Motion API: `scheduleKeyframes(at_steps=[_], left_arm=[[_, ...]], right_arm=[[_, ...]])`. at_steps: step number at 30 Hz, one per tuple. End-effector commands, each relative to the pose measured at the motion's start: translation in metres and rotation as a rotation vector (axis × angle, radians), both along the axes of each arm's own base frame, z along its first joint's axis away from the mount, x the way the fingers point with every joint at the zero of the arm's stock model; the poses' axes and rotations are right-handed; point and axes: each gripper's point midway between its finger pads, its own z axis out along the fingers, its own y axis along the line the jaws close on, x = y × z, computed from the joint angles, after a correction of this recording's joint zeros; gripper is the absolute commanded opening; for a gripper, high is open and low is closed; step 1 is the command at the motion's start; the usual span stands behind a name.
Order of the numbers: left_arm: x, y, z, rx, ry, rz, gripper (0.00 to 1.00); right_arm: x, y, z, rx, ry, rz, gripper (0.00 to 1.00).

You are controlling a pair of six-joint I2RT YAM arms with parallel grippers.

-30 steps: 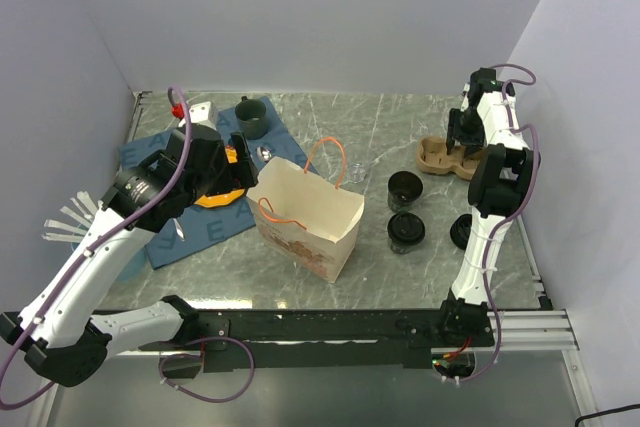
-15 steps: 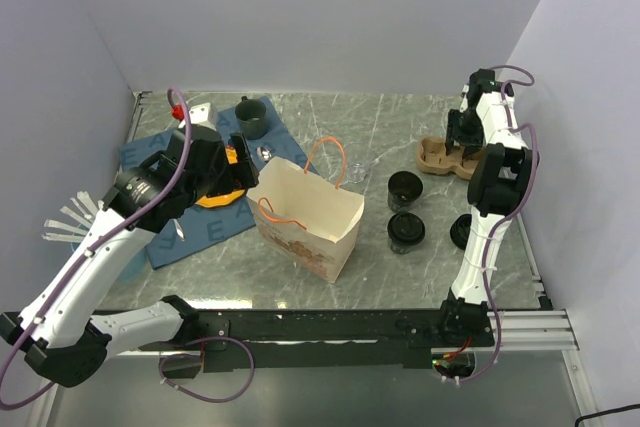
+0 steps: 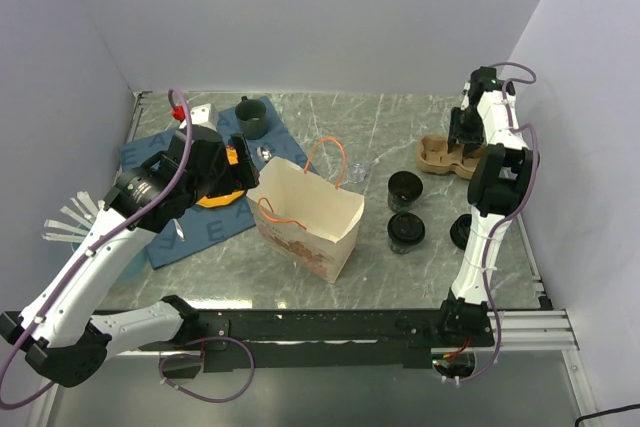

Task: Pack the takeout coffee

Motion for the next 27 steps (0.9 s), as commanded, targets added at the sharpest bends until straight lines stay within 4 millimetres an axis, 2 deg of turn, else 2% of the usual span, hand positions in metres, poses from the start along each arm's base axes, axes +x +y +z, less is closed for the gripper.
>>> scheduleKeyframes(at_steps=[1,3,9,16,21,24,25,27], left_arm=[[-0.001,0.000,0.008,-0.038,-0.024,0.015,0.98],[-0.002,0.000,0.007,-0.040,-0.022,0.013,0.98],[-0.003,-0.001,0.009,-0.049,-0.033,0.000,0.98],[0.009,-0.002,0.019,0.010,-0.070,-0.022,0.98],[0.011,-0.012,0.024,-0.001,-0.062,-0.067,0.99],[0.013,-0.021,0.027,-0.028,-0.078,-0.100,0.97],[0.014,-0.022,0.027,-0.031,-0.083,-0.106,0.96],[0.015,-0.025,0.017,-0.018,-0.074,-0.125,0.94]], right_arm=[[0.015,-0.007,0.034,-0.024,-0.100,-0.042,0.48],[0.016,-0.008,0.042,-0.026,-0.119,-0.048,0.48],[0.011,-0.008,0.048,-0.030,-0.122,-0.054,0.47],[0.012,-0.005,0.091,-0.031,-0.223,-0.068,0.47],[0.010,0.000,0.114,-0.008,-0.277,-0.087,0.46],[0.006,0.012,0.134,0.040,-0.312,-0.099,0.45],[0.003,0.015,0.147,0.046,-0.339,-0.095,0.45],[-0.001,0.024,0.162,0.079,-0.368,-0.102,0.45]])
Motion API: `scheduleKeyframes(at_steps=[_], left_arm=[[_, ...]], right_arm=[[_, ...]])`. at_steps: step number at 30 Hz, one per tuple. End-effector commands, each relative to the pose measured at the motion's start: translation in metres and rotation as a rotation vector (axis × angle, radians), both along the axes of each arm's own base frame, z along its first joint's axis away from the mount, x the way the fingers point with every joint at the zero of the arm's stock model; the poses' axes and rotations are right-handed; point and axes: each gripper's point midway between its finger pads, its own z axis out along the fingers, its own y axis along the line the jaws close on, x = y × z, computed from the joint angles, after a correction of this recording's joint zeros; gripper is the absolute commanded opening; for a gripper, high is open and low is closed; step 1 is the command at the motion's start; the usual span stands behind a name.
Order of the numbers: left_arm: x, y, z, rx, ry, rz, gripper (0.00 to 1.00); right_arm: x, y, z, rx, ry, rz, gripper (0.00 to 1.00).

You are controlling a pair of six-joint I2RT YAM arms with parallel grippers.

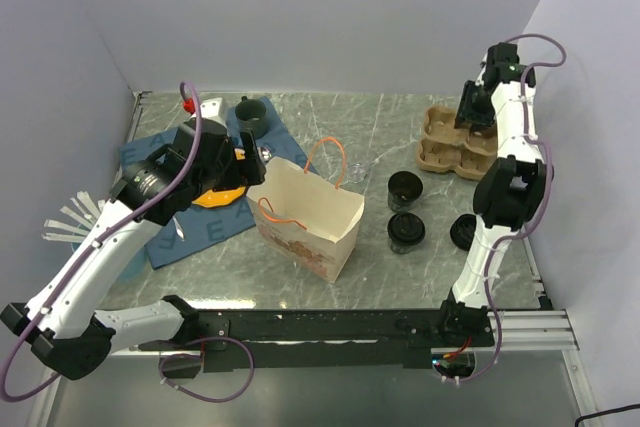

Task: Pack the takeout coffee

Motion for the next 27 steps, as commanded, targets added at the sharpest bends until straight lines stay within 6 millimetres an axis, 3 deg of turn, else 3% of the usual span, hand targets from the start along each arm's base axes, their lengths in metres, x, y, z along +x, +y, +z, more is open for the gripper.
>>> scheduleKeyframes(at_steps=[1,5,6,7,9,11,13,17,18,19,20,23,27], left_arm=[[0.009,-0.016,0.010,-0.037,-0.064,-0.069,0.93],[0.015,-0.021,-0.008,-0.004,-0.063,-0.111,0.85],[0.016,-0.023,-0.008,-0.004,-0.066,-0.123,0.81],[0.018,-0.024,-0.010,0.005,-0.070,-0.125,0.75],[0.020,-0.020,-0.019,0.037,-0.052,-0.112,0.71],[0.020,-0.018,-0.016,0.040,-0.050,-0.109,0.66],[0.017,-0.022,-0.007,0.000,-0.072,-0.130,0.50],[0.000,-0.034,-0.015,-0.084,-0.017,-0.180,0.25],[-0.005,-0.036,-0.015,-0.108,-0.009,-0.193,0.18],[-0.013,-0.041,-0.022,-0.144,0.027,-0.208,0.16],[-0.016,-0.042,-0.023,-0.163,0.035,-0.205,0.14],[-0.033,-0.049,-0.022,-0.259,0.083,-0.217,0.08],[-0.045,-0.054,-0.023,-0.342,0.137,-0.207,0.12]], right_arm=[[-0.010,0.022,0.089,0.068,-0.202,-0.008,0.45],[-0.031,0.063,0.133,0.201,-0.270,0.024,0.45],[-0.042,0.079,0.151,0.243,-0.300,0.055,0.44],[-0.049,0.087,0.158,0.262,-0.309,0.059,0.44],[-0.070,0.114,0.180,0.304,-0.342,0.093,0.44],[-0.086,0.133,0.195,0.358,-0.359,0.106,0.44],[-0.107,0.157,0.215,0.415,-0.394,0.144,0.44],[-0.146,0.219,0.249,0.610,-0.418,0.265,0.43],[-0.163,0.228,0.268,0.663,-0.475,0.303,0.42],[-0.170,0.244,0.257,0.706,-0.438,0.323,0.41],[-0.173,0.253,0.270,0.756,-0.480,0.325,0.40],[-0.204,0.272,0.280,0.814,-0.474,0.379,0.40],[-0.234,0.296,0.278,0.886,-0.405,0.444,0.41]])
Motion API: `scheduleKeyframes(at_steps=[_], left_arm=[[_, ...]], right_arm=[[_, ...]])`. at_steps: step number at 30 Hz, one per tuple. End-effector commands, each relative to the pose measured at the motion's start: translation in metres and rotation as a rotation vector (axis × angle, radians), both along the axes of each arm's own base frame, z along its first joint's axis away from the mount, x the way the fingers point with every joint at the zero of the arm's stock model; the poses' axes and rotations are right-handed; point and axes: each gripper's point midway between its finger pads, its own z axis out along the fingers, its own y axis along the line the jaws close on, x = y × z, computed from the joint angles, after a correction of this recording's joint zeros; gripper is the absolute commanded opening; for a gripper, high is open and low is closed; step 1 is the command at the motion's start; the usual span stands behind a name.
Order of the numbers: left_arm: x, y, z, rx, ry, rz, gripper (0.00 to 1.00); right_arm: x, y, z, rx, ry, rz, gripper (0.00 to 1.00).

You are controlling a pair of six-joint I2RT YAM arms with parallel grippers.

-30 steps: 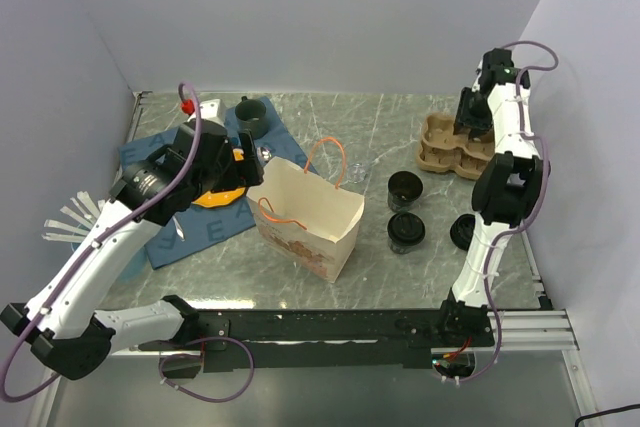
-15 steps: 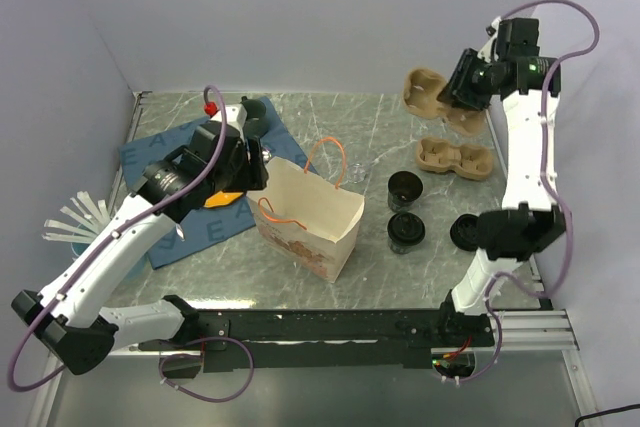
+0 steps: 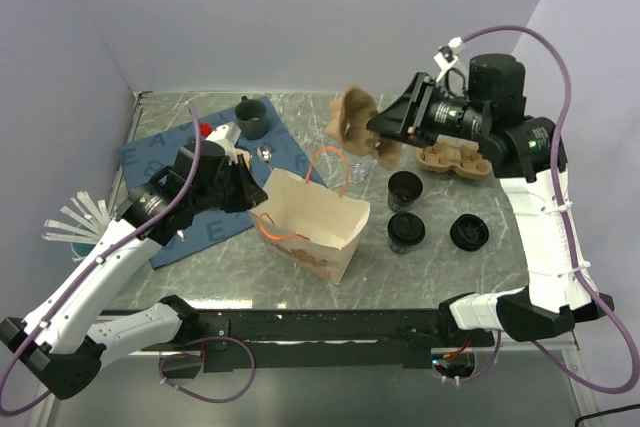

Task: Pack the takeout coffee

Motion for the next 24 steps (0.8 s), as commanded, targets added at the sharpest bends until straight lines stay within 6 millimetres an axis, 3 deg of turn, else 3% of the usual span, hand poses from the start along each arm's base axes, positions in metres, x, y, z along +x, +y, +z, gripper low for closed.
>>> scheduleKeyframes(at_steps=[1,2,5,10,12,15,24], left_arm=[[-0.018,-0.016,0.014,-0.163,0.076,-0.010,0.12],[-0.019,-0.018,0.017,-0.176,0.083,-0.018,0.13],[-0.018,-0.020,0.031,-0.206,0.059,-0.019,0.17],[-0.013,-0.015,0.051,-0.182,0.023,-0.005,0.38],[-0.012,-0.010,0.049,-0.145,0.026,0.004,0.52],[-0.008,0.005,0.053,-0.078,-0.025,0.043,0.61],[-0.012,0.022,0.045,0.003,-0.035,0.062,0.71]], right_arm=[[-0.026,0.028,0.019,0.136,0.030,0.074,0.41],[-0.039,0.035,0.023,0.155,0.028,0.100,0.41],[-0.047,0.052,0.028,0.241,0.034,0.131,0.41],[-0.059,0.068,0.042,0.283,0.027,0.139,0.41],[-0.062,0.069,0.050,0.294,0.018,0.142,0.41],[-0.066,0.070,0.056,0.301,0.015,0.142,0.41],[-0.081,0.067,0.077,0.335,-0.046,0.151,0.41]])
